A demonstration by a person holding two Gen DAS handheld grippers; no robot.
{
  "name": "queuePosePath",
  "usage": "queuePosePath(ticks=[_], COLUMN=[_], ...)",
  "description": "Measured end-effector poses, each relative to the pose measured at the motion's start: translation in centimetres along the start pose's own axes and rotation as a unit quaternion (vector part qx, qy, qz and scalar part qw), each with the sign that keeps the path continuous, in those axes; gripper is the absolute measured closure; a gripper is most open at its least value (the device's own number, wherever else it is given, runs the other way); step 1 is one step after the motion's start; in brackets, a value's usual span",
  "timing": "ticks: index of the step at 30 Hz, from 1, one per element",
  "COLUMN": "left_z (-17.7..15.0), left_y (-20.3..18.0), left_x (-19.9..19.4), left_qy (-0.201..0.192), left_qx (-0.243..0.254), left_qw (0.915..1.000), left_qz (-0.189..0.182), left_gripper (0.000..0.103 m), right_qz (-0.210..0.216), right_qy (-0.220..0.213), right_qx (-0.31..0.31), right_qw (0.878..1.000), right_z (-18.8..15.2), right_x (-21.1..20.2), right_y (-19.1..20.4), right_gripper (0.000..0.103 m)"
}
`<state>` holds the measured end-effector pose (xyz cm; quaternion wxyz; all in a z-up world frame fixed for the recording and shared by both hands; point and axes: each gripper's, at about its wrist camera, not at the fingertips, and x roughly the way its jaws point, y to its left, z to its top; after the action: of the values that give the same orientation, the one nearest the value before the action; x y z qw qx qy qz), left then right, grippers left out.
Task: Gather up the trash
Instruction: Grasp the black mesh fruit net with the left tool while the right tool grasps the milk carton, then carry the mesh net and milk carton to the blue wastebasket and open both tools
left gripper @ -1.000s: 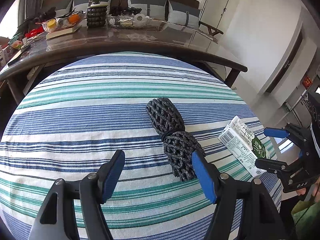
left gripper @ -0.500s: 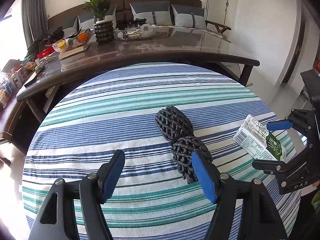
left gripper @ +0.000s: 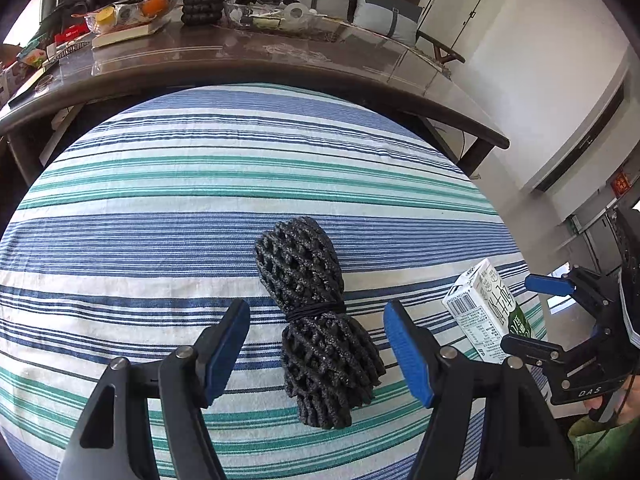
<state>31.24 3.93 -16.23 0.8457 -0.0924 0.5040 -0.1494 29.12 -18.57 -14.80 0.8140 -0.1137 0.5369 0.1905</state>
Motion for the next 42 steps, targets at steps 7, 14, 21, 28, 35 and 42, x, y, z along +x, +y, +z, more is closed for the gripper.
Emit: queuePosePath(ticks=[7, 14, 21, 28, 35, 42], left_z=[0.7, -0.4, -2.2, -4.6, -7.9, -10.2], left_y=[-0.9, -2.9, -10.4, -20.3, -31.1, -38.6], left_x=[2.4, 0.8, -3.1, -4.2, -1.1, 5.2], left_qy=[0.009, -0.003, -0.022, -0.017, 0.019, 0.053], left_qx=[-0.013, 0.031, 0.089, 0.147, 0.2, 0.222], left_qw=[0.999, 0.999, 0.9953, 0.9841, 0.9692, 0.9625], left_qz=[0.041, 0.033, -0.031, -0.098, -0.143, -0.146], left_gripper=[0.042, 0.07, 0.07, 0.07, 0.07, 0.07], right_qz=[-0.001, -0.018, -0.007, -0.036, -0.066, -0.067], right_qy=[0.026, -0.008, -0.037, -0.059, -0.063, -0.071], right_qx=[-0.012, -0.004, 0.039, 0.119, 0.22, 0.305], right_qw=[1.0, 1.0, 0.999, 0.991, 0.971, 0.947], right_z=[1.4, 1.1, -1.8, -8.9, -16.7, -21.8], right_x=[1.3, -1.2, -5.6, -10.6, -13.3, -11.7], right_y=[0.6, 0.9, -2.5, -9.3, -17.2, -23.8], right_gripper=[0.021, 0.055, 0.055, 0.055, 0.054, 0.054])
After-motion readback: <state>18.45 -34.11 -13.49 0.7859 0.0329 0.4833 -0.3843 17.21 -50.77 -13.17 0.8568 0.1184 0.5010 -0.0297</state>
